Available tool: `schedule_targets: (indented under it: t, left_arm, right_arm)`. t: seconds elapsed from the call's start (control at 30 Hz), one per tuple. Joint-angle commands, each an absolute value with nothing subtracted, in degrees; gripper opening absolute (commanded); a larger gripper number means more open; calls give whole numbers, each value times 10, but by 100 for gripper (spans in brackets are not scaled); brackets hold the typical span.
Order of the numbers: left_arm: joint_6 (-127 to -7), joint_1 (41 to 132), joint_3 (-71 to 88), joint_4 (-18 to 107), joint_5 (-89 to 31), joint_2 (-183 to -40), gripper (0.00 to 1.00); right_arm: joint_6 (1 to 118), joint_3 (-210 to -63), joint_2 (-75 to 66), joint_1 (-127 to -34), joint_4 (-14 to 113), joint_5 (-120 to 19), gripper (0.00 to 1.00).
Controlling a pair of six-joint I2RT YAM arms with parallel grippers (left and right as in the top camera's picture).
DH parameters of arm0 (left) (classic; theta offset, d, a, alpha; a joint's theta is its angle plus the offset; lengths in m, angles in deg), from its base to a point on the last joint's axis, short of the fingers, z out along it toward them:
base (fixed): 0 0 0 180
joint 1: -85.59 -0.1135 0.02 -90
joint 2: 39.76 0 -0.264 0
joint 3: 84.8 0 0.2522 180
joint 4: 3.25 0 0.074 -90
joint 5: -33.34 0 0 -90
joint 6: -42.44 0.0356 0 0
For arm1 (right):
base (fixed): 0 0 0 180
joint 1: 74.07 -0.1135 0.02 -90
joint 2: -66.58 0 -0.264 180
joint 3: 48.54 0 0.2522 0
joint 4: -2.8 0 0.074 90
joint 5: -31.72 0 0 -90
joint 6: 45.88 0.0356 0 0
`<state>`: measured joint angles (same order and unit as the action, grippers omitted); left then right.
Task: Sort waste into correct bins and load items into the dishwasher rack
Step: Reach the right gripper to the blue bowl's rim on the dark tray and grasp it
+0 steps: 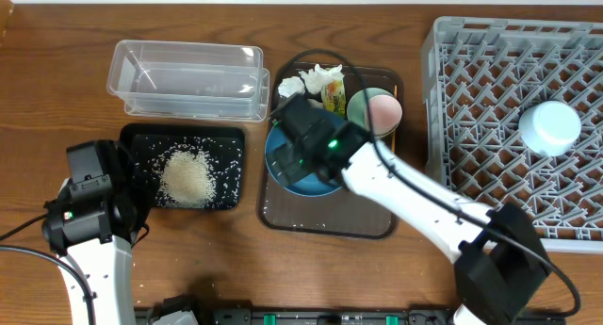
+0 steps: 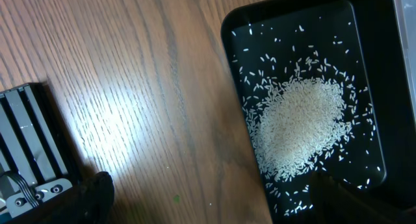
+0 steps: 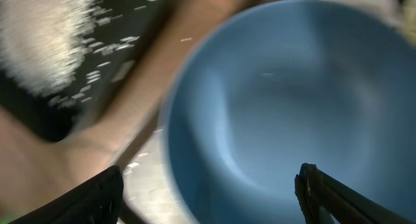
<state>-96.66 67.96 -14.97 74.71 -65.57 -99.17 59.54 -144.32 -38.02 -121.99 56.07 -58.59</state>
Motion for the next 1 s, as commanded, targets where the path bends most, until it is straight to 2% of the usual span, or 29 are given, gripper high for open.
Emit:
schedule_targets:
  t: [0.0,0.2,0.3,0.5,0.6,0.73,0.87,0.97]
  left_arm:
    - [-963,676,-139,750,-654,-992,97]
    - [-963,676,-139,750,-654,-992,97]
    - [-963,676,-139,750,-654,-992,97]
    - [-963,676,-139,750,-654,-992,97]
    - [-963,676,-139,750,-654,-992,97]
    - [-963,676,-139,750,-654,-992,97]
    - [-963,676,-139,750,-654,-992,97]
    - [-963,676,-139,750,-654,-992,97]
  right_arm:
    - [586,-1447,-384,-1256,558,-580,84]
    - [586,-1447,-434,-1294,536,-637,80]
    - [587,-1447,-470,-1299,529,-646,74]
    - [593,-1447,-508,-1299,532,-669,70]
    - [593,-1447,-507,-1299,534,-669,56]
    - [593,-1449,-507,-1300,536,-669,47]
    - [595,-1473,-505,-1300,565,-667,24]
    - [595,-1500,-505,-1300,593,-666,11]
